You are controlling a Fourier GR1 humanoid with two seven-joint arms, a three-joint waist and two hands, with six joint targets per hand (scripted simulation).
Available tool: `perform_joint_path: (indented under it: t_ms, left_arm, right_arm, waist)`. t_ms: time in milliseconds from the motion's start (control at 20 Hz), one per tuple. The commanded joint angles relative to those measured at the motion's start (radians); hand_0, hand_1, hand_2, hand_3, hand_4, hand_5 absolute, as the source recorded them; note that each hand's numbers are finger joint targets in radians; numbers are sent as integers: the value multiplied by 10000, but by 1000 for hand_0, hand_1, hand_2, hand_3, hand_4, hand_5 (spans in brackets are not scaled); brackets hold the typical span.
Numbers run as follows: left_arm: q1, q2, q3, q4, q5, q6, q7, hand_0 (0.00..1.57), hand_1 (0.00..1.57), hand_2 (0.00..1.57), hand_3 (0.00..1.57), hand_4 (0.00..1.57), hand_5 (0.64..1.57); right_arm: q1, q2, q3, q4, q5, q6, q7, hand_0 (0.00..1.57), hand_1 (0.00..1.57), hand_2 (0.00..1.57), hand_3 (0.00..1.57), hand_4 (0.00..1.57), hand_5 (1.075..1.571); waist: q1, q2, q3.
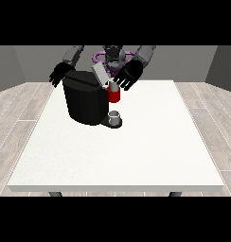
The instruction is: Insert the coffee pod into the coffee machine and close the lid
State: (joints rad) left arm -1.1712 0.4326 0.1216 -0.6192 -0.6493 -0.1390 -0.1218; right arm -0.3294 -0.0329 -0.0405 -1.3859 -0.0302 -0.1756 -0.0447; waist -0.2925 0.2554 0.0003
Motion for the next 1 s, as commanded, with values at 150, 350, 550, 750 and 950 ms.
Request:
perform_joint_path:
  t_ms: [150, 350, 550, 750, 950]
  left_arm:
    - [-339, -125, 4, 259, -121, -50, 287, 1221, 1221, 1275, 1199, 488, 1571]
    - [188, -41, 25, 316, -127, -11, -186, 1221, 1221, 1265, 1171, 485, 1571]
    - [-56, -579, -193, -17, -294, 176, 363, 1211, 1211, 1239, 1123, 460, 1571]
    - [75, -191, -143, 168, -298, -222, 47, 1152, 1152, 1178, 1020, 450, 1571]
    - [-388, -20, -119, 103, -448, -138, 231, 1085, 1085, 1132, 956, 403, 1571]
  right_arm:
    - [-593, -2, 28, -259, 150, -333, 644, 0, 0, 0, 0, 415, 1571]
    - [35, 55, 89, -350, 60, -103, 83, 0, 0, 0, 0, 433, 1571]
    - [-22, -259, -429, 510, -95, 17, -300, 0, 0, 0, 0, 366, 1571]
    - [85, -302, -344, 251, -178, 235, -410, 0, 0, 0, 0, 401, 1571]
    - [-121, -143, -339, 255, -253, 125, -275, 0, 0, 0, 0, 431, 1571]
  waist:
    - [-109, 169, -3]
    - [0, 131, -3]
    - [182, 107, 2]
    - [165, 60, 0]
    - [33, 162, 0]
